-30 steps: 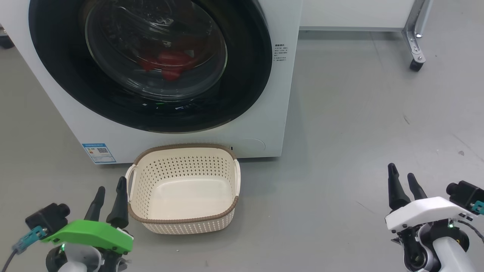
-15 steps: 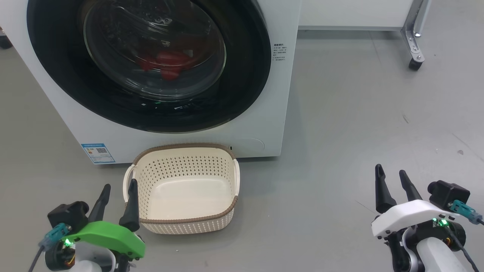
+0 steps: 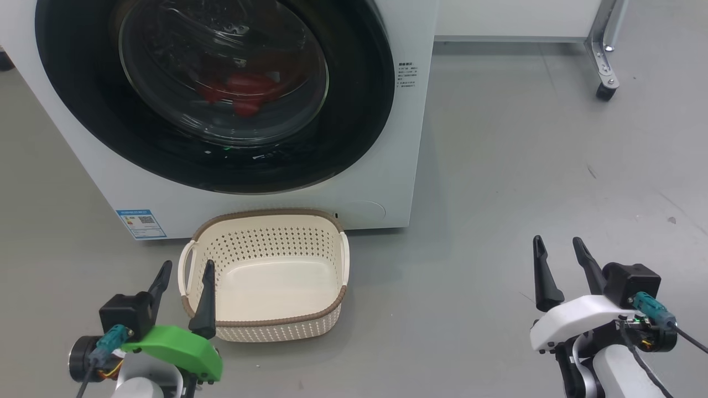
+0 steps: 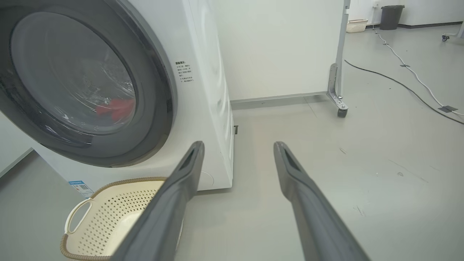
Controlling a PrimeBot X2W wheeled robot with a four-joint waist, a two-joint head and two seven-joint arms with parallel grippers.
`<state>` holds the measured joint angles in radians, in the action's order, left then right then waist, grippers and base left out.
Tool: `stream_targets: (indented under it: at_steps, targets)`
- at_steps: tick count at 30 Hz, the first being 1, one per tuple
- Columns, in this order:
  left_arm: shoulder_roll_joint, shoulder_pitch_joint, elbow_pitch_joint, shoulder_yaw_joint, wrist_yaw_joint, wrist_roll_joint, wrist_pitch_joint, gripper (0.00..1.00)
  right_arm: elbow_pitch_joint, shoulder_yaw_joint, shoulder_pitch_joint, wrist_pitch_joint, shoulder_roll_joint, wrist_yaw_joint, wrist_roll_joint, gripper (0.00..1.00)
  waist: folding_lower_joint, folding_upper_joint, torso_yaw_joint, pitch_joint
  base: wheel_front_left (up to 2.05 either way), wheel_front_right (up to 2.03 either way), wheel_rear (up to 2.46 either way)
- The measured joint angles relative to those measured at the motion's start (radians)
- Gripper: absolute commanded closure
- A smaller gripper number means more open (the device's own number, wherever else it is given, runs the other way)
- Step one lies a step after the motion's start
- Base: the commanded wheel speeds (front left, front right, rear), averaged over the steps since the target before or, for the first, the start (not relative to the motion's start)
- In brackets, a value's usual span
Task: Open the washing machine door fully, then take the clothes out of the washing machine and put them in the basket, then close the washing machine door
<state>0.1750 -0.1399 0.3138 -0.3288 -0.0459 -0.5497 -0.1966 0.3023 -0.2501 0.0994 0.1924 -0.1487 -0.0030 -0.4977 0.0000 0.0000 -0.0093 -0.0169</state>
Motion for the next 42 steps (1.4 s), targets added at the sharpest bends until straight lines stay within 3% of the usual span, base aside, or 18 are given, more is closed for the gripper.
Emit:
stream_targets:
  at_steps: [15, 42]
  targets:
    - [0.000, -0.022, 0.047, -0.032, -0.042, 0.156, -0.053, 0.00, 0.004, -0.016, 0.002, 0.052, 0.006, -0.020, 0.160, 0.00, 0.0000, 0.0000, -0.003, -0.003, 0.00, 0.00, 0.00]
    - [-0.014, -0.026, 0.090, -0.004, -0.050, 0.144, -0.054, 0.00, 0.017, 0.039, 0.001, 0.052, 0.034, -0.025, 0.166, 0.00, 0.0000, 0.0000, -0.001, -0.002, 0.00, 0.00, 0.00]
